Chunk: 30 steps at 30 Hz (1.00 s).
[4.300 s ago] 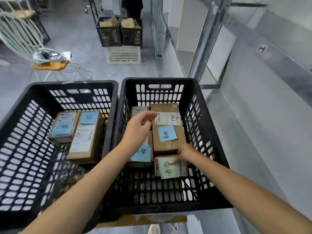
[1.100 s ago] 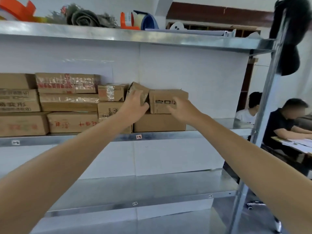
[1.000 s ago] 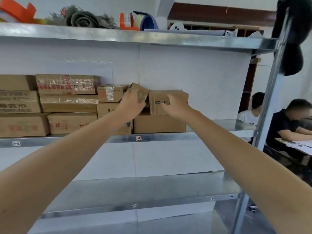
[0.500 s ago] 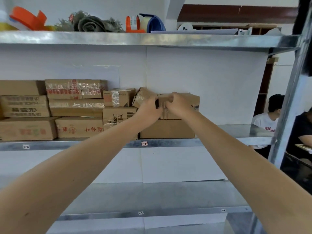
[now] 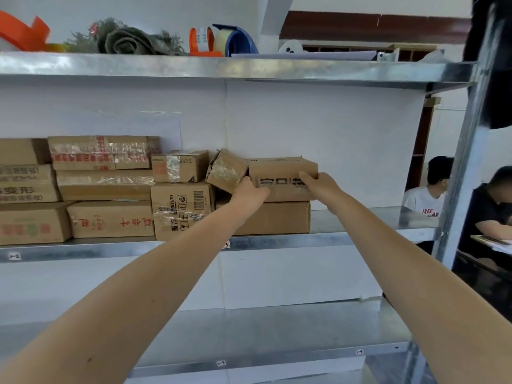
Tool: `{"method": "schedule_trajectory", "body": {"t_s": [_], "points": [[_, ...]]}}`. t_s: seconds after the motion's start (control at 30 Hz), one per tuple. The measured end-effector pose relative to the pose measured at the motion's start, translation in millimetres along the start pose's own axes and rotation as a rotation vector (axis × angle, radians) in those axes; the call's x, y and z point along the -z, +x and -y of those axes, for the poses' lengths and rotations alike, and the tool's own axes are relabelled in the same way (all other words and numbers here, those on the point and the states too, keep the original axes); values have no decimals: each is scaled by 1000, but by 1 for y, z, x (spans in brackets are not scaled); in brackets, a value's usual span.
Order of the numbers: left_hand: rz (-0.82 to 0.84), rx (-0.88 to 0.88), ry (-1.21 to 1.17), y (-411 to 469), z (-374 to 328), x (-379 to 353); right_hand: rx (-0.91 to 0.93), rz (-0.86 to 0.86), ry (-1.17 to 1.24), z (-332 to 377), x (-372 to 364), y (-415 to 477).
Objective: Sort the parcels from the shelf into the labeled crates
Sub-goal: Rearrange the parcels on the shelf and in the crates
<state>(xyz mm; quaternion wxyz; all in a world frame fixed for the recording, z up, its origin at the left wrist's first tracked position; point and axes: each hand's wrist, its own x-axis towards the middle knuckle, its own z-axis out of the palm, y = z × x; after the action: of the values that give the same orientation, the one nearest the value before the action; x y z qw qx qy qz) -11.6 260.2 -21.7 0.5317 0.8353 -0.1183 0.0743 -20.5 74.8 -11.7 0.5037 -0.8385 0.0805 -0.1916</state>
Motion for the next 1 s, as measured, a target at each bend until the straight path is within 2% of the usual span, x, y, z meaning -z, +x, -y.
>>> {"method": "schedule_trajectory", "body": {"t_s": [0.13,0.33,0.53,0.8,1.0], "points": [[19,37,-148,-4,-3,-7,12,1,162,-7,5,-2],[31,-27,-293,-14,-16,-18,40,-109,205,-14,30,-16],[-22,-46,-467,-19,-22,-12,59,-139,256,-3,45,-33],[-109,-98,-640,-45,-18,33,149,-240,255,29,28,-61],[-230,-106,-672,-79,2,82,294,-208,232,55,-15,-87]]}}
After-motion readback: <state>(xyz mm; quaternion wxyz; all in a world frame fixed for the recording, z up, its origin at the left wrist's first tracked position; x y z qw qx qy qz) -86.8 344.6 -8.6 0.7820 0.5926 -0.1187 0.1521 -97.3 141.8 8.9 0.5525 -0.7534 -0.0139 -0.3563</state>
